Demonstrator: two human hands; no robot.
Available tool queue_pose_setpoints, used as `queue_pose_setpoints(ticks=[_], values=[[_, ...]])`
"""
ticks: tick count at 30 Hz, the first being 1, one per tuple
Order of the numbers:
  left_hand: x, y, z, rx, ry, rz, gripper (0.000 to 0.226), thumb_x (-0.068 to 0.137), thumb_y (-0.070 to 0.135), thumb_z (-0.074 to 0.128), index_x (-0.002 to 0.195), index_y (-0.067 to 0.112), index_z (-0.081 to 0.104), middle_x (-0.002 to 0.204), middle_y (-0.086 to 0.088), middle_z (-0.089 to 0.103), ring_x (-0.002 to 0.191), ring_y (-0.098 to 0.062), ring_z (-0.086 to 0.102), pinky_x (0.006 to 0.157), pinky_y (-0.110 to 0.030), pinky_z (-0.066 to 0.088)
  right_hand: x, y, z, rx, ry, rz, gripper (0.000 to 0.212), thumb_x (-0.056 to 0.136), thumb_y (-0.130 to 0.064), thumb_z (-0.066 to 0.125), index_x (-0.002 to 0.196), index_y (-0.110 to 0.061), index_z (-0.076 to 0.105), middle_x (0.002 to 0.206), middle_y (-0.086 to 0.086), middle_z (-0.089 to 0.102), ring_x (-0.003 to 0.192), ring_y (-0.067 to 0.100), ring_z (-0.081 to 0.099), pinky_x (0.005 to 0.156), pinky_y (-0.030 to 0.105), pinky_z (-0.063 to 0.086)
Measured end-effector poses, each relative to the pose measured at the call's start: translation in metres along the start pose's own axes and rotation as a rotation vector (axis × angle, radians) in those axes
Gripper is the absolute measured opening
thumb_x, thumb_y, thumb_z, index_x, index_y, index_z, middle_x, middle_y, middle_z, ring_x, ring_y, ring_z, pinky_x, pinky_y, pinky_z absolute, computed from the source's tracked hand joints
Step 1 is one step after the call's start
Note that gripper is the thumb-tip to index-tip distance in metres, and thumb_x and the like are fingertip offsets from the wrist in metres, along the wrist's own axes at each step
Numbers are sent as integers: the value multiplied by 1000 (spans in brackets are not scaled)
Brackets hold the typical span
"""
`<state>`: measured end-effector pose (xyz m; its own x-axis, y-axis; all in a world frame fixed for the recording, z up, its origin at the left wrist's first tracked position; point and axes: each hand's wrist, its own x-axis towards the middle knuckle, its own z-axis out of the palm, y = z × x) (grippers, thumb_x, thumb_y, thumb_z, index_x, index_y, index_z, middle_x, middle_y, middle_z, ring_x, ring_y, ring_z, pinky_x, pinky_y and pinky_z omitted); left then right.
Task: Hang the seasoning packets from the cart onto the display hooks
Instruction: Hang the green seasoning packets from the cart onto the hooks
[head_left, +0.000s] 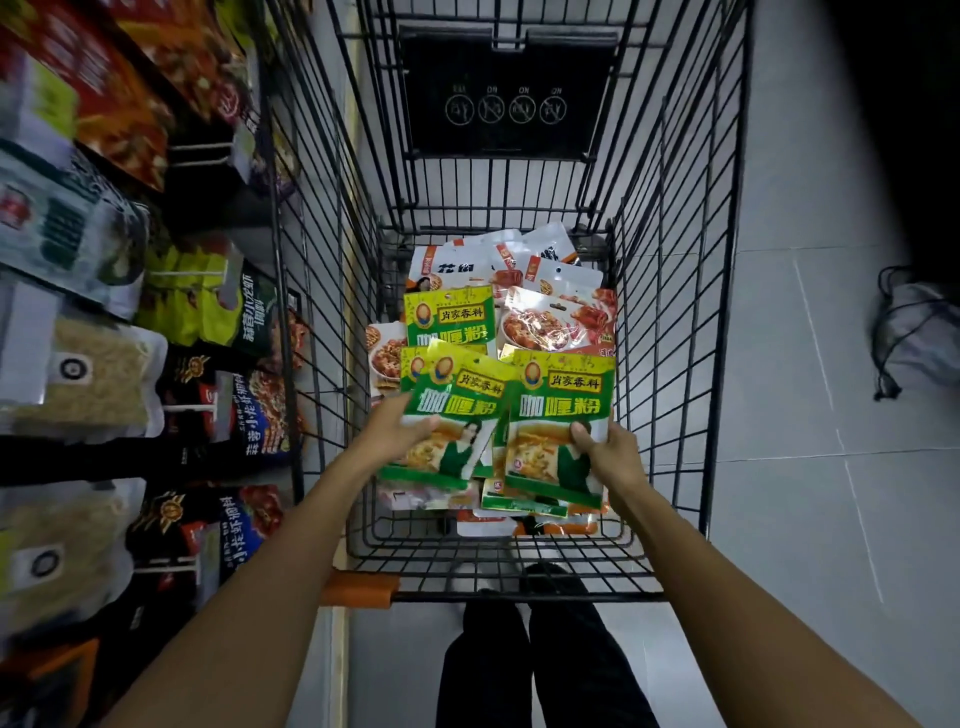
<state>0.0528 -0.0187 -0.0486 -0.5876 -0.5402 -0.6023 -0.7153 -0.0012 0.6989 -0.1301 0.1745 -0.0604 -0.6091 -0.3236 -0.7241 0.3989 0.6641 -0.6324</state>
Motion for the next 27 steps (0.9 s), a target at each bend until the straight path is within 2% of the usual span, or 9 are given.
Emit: queue_pose_setpoints(ticks=[3, 6, 11, 14, 17, 19, 22, 25, 27], values=[[-11, 11, -13, -177, 126, -40, 29, 92, 14, 62, 117, -1, 61, 95, -6, 68, 79, -14, 63, 61, -16, 48, -10, -29, -4, 93, -14, -36, 8, 92, -16, 62, 95, -9, 62, 98, 12, 68, 85, 23, 67, 66, 29, 57], [-25, 23, -35, -363, 255, -114, 31, 86, 26, 69, 108, 6, 63, 94, -6, 67, 88, -24, 65, 66, -26, 51, -26, -65, -8, 185, -66, -66, 10, 83, -16, 70, 87, -11, 63, 88, 7, 69, 80, 18, 69, 56, 24, 56], [-72, 62, -84, -690, 423, -104, 126, 34, 66, 85, 134, 0, 46, 131, -20, 54, 119, -36, 54, 98, -52, 47, -65, -139, -5, 238, -223, -128, 38, 68, -20, 82, 94, 2, 65, 105, 24, 69, 100, 38, 67, 91, 51, 53], [-110, 91, -116, -786, 571, 8, 87, 52, 51, 86, 123, 10, 57, 125, -12, 62, 114, -28, 60, 100, -47, 47, -95, -190, 5, 231, -333, -261, 60, 68, -27, 82, 113, 2, 56, 97, 21, 66, 77, 23, 70, 64, 35, 57], [-157, 121, -150, -798, 726, 125, 20, 80, 21, 73, 100, 23, 65, 98, 7, 72, 86, 0, 68, 75, -17, 55, -130, -242, 21, 233, -463, -374, 28, 82, -21, 74, 93, 0, 59, 72, 7, 69, 59, 14, 65, 48, 23, 51], [-197, 140, -172, -800, 833, 197, 16, 85, 17, 68, 101, 20, 65, 90, 16, 71, 81, 7, 67, 64, -8, 50, -157, -275, 33, 211, -571, -470, 16, 87, -18, 69, 82, -6, 60, 60, -1, 65, 54, 10, 63, 50, 22, 50], [-267, 165, -197, -775, 994, 246, 37, 85, 27, 69, 119, 17, 59, 112, 10, 64, 106, -3, 59, 89, -21, 47, -209, -321, 49, 159, -707, -592, 25, 86, -21, 69, 99, -1, 62, 88, 10, 65, 84, 23, 62, 74, 34, 48], [-340, 181, -213, -769, 1174, 353, 16, 83, 26, 70, 97, 28, 62, 92, 21, 68, 88, 7, 64, 70, -9, 48, -270, -357, 68, 113, -863, -711, 37, 73, -33, 75, 93, -5, 62, 88, 8, 67, 87, 26, 64, 75, 38, 54], [-393, 193, -217, -767, 1292, 445, 27, 82, 27, 71, 104, 28, 57, 92, 23, 67, 85, 9, 64, 69, -10, 48, -313, -373, 83, 81, -950, -802, 44, 78, -33, 74, 107, -1, 63, 102, 12, 70, 100, 29, 64, 91, 44, 52]])
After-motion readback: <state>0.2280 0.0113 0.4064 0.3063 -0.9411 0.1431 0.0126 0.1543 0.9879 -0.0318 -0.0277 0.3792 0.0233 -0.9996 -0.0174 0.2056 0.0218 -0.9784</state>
